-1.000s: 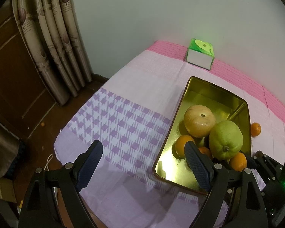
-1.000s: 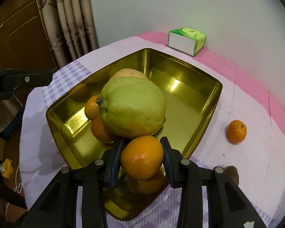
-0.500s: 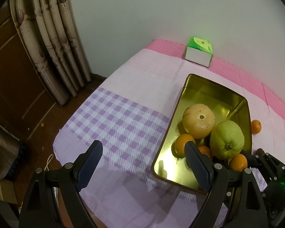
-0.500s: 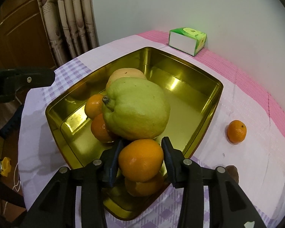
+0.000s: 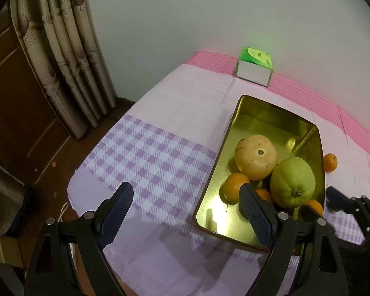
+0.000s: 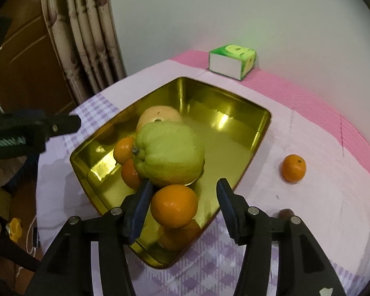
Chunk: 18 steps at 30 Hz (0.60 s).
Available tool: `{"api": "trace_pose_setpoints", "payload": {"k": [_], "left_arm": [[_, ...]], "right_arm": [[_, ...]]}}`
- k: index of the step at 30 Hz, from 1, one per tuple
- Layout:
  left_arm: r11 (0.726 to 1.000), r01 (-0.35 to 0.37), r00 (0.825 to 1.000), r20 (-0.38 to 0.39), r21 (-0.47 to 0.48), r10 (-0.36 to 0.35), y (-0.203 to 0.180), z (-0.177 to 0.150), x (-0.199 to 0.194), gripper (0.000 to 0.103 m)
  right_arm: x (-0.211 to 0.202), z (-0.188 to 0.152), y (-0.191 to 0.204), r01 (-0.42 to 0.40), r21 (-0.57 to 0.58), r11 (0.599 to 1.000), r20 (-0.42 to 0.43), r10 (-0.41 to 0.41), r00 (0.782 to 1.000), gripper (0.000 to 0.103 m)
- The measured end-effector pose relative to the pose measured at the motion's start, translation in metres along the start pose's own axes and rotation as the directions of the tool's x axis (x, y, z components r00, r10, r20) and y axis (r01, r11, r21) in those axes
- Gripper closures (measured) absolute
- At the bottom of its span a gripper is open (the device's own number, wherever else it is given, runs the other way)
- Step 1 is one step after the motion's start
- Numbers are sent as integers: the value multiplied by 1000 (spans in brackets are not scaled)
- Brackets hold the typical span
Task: Organize fruits
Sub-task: 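Lower the orange into the tray and open right gripper, then grasp the dark brown fruit on the cloth with the right gripper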
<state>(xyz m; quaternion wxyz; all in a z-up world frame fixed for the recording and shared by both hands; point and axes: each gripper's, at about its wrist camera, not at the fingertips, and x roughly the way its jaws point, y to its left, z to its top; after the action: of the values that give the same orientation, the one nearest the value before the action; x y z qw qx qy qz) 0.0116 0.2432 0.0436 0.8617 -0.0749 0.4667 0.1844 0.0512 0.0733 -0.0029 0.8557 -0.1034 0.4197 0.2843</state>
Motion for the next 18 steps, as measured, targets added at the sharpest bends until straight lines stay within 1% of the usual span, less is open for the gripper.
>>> {"api": "trace_pose_setpoints", "payload": {"k": [2,4,7,9,11,14,16,18], "left_arm": [[1000,-1,1000,1,-3,1,0,0,0,15],[1000,0,1000,1,-3,0,0,0,0,15],[1000,0,1000,0,-2,0,1,0,0,15],[1000,0,1000,1,-1,0,0,0,0,15],[1000,0,1000,0,-1,0,1,0,0,15],[1000,1,1000,-2,0,-1,0,0,0,15],[1000,0,1000,-4,3,0,0,-1,1,15],[1000,1,1000,-7,8,-1,-1,-2,2,15]], "right_arm": [[-8,0,-6,-4,23,1000,16,3,1000,50],[-17,-1,-15,9,39,999,32,-11,999,48],[-29,-7,-34,46,72,996,45,-49,998,47],[-37,-14,-52,84,100,991,43,-89,995,46],[-42,-22,-72,124,135,983,29,-129,991,46],[-44,-37,-99,166,181,969,-2,-168,986,46],[-43,-46,-111,184,202,962,-26,-183,983,46],[-42,-53,-118,186,212,959,-41,-182,982,46]]}}
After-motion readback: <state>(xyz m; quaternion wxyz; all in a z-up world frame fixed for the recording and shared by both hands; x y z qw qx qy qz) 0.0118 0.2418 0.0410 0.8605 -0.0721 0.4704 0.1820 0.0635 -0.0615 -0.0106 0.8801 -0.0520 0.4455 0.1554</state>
